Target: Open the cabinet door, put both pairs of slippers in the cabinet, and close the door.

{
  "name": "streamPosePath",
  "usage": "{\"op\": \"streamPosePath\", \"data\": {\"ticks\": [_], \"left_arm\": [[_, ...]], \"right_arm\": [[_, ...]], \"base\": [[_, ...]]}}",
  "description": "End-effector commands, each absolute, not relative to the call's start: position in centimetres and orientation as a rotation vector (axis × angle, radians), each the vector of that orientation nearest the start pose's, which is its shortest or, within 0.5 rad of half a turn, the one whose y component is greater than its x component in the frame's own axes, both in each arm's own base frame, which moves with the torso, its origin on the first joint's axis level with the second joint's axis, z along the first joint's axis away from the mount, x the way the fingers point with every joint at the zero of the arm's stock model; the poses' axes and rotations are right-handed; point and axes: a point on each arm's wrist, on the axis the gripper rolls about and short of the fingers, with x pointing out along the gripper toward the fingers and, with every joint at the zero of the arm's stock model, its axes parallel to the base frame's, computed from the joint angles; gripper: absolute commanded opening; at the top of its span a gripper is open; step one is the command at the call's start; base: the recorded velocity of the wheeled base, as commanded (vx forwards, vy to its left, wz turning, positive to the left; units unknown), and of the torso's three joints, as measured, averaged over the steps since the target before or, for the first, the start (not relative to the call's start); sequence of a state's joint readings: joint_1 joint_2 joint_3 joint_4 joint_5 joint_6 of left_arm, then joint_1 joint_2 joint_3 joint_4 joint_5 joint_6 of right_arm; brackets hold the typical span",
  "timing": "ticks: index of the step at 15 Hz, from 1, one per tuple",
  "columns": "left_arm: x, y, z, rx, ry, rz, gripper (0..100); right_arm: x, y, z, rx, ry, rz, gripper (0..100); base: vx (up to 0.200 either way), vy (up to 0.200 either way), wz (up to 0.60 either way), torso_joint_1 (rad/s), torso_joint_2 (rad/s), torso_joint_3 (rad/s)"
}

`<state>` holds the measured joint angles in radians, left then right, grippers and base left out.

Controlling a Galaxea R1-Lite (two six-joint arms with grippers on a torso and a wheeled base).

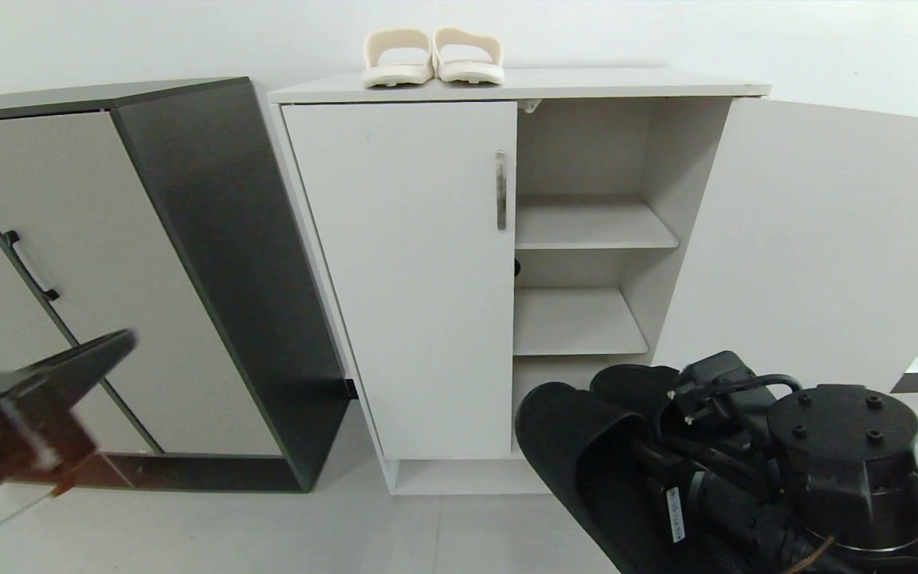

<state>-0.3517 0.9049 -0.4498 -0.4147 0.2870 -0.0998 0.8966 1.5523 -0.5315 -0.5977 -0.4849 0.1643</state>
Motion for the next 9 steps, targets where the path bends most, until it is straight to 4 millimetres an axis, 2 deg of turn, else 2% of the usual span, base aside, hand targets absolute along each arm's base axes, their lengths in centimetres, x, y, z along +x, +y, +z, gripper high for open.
{"op": "streamPosePath", "data": {"ticks": [1,2,4,6,8,9], "left_arm": [[1.3,0.8,14.5,-0.05,0.038,0.374,0],[0.7,0.8,12.2,-0.034,0.065,0.386,0],[-0.5,0.7,9.5,-0.039,0.058,0.391,0],[-1.5,0.6,8.3,-0.036,0.058,0.386,0],[-2.3,0.4,7.9,-0.032,-0.033,0.153,0],[-2.3,0.2,7.6,-0.009,-0.002,0.064,0]], "right_arm": [[16.4,18.0,14.6,-0.115,0.37,0.352,0],[16.5,17.9,14.6,-0.115,0.37,0.347,0],[16.7,17.8,14.5,-0.119,0.374,0.34,0],[16.8,17.9,14.2,-0.135,0.382,0.34,0],[16.8,17.9,14.0,-0.141,0.384,0.344,0],[16.8,18.0,14.1,-0.14,0.383,0.346,0]], "base": [[0.0,0.0,0.0,0.0,0.0,0.0],[0.0,0.0,0.0,0.0,0.0,0.0],[0.0,0.0,0.0,0.0,0.0,0.0],[0.0,0.0,0.0,0.0,0.0,0.0],[0.0,0.0,0.0,0.0,0.0,0.0],[0.0,0.0,0.0,0.0,0.0,0.0]]}}
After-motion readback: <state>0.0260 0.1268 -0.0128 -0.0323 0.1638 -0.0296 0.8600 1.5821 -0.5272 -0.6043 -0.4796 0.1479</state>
